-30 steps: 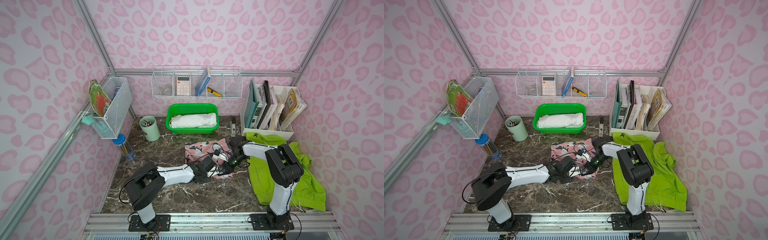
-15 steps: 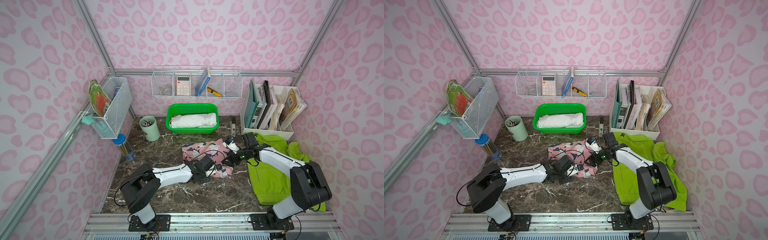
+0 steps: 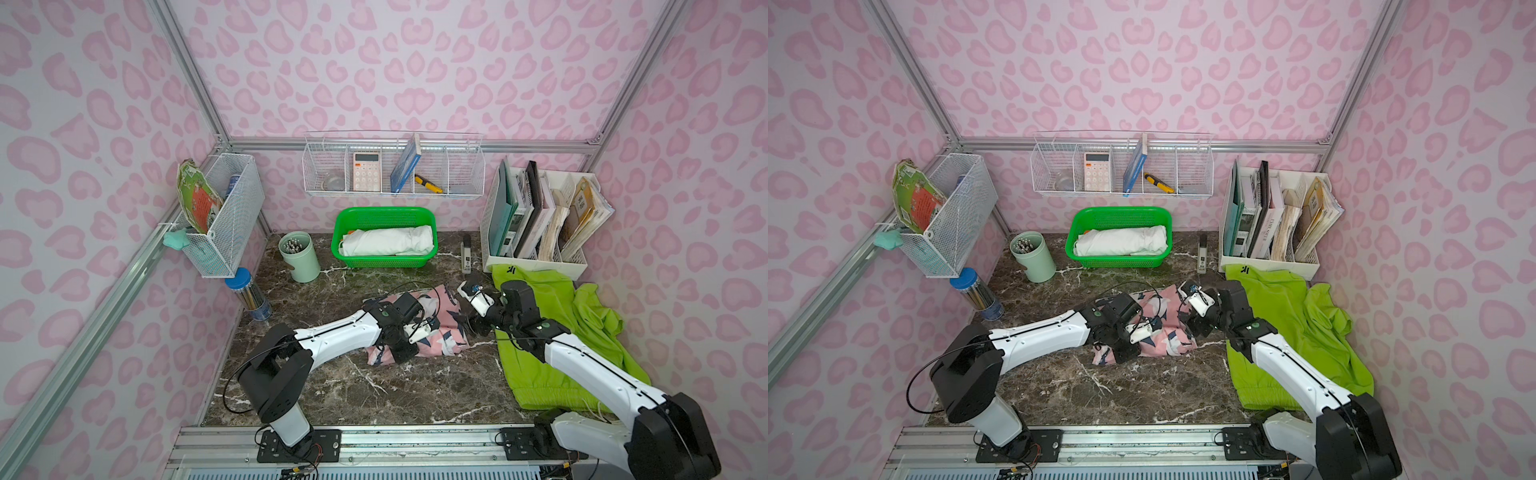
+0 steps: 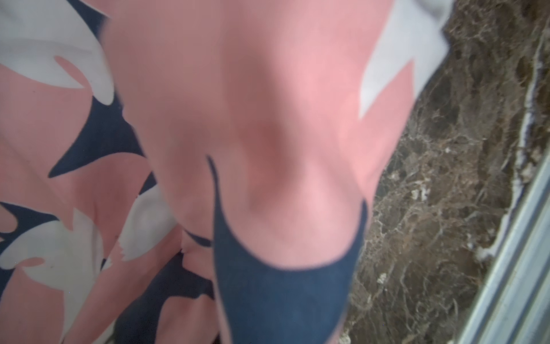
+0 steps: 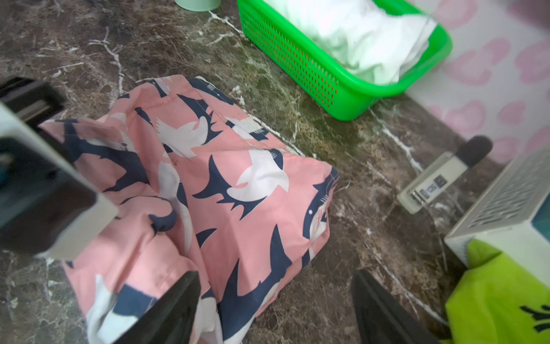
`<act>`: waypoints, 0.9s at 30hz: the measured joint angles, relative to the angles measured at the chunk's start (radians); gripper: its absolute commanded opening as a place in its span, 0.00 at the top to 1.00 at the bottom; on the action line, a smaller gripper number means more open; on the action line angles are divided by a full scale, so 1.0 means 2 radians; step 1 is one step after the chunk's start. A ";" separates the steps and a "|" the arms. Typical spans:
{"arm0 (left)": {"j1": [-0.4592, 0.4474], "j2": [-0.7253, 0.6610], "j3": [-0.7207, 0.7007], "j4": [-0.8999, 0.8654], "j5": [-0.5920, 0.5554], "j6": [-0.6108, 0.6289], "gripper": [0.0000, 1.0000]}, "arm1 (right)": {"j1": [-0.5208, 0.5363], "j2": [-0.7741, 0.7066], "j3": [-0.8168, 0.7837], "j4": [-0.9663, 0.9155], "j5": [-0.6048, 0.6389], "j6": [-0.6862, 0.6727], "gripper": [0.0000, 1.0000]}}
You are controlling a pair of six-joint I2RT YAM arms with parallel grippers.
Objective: Roll up the shorts
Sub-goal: Roll the shorts at the center of the board.
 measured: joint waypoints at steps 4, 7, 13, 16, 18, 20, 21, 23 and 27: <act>0.011 0.021 0.017 -0.032 0.036 0.000 0.99 | 0.040 -0.059 -0.056 0.045 0.021 -0.053 0.04; 0.019 0.036 0.030 -0.054 0.062 0.000 1.00 | 0.065 -0.081 -0.072 0.059 0.033 -0.085 0.04; 0.028 0.067 0.063 -0.086 0.101 0.000 1.00 | 0.140 -0.081 -0.082 0.064 0.067 -0.146 0.04; 0.035 0.084 0.078 -0.103 0.121 0.003 1.00 | 0.173 -0.065 -0.089 0.064 0.093 -0.167 0.03; 0.044 0.101 0.092 -0.119 0.139 0.007 1.00 | 0.188 -0.051 -0.091 0.063 0.105 -0.176 0.04; 0.053 0.122 0.109 -0.138 0.157 0.012 1.00 | 0.201 -0.037 -0.092 0.063 0.113 -0.187 0.04; 0.057 0.133 0.119 -0.148 0.164 0.014 1.00 | 0.207 -0.029 -0.092 0.064 0.120 -0.187 0.04; 0.063 0.150 0.131 -0.161 0.175 0.015 1.00 | 0.216 -0.017 -0.093 0.068 0.126 -0.196 0.05; 0.072 0.166 0.143 -0.178 0.193 0.022 1.00 | 0.228 0.010 -0.095 0.074 0.131 -0.200 0.07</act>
